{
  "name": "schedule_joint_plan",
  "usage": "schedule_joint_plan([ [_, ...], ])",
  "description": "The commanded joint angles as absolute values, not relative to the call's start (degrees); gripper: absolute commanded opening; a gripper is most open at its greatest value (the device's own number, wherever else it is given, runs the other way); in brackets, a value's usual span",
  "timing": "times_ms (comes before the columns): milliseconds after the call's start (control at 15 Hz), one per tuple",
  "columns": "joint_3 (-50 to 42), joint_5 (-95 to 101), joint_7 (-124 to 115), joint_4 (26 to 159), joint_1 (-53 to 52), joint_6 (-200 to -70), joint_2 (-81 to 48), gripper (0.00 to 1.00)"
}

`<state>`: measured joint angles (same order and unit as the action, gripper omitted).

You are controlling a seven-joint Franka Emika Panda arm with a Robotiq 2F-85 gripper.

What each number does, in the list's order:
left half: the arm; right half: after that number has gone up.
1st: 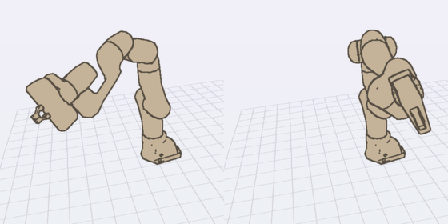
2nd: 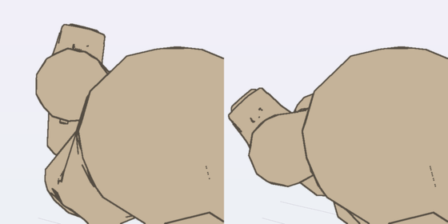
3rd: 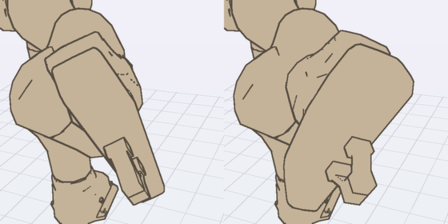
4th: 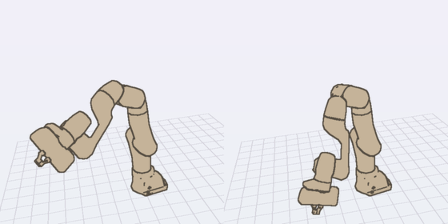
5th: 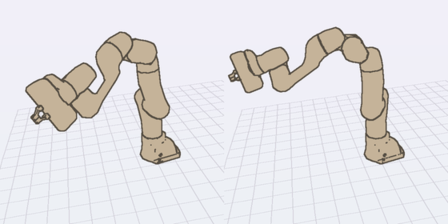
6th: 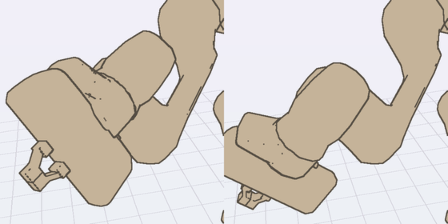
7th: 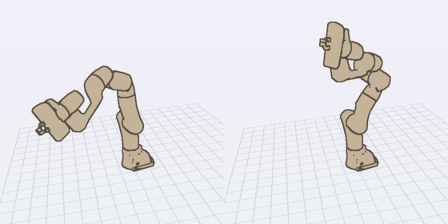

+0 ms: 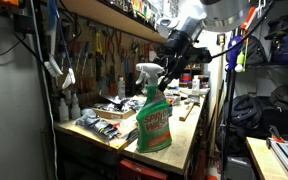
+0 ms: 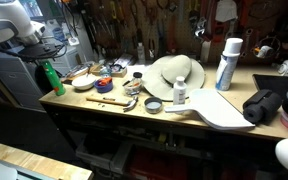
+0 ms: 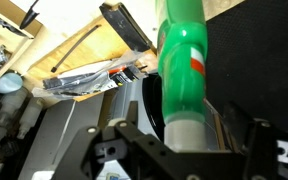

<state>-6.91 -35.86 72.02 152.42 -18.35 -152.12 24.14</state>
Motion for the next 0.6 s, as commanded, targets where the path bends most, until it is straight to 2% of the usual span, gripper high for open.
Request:
schedule_joint_plan([
  [0, -7.6, -30.1, 68.6, 152.4, -13.8, -142.6, 31.3, 1.0],
  [267, -9.2, -22.5, 59.8, 152.1, -6.7, -135.0, 38.9, 1.0],
  [467, -15.6, -26.4, 66.9, 153.3, -9.6, -131.0, 47.5, 1.0],
  [533, -13.2, -24.4, 63.4, 150.6, -8.5, -133.5, 40.7, 1.0],
])
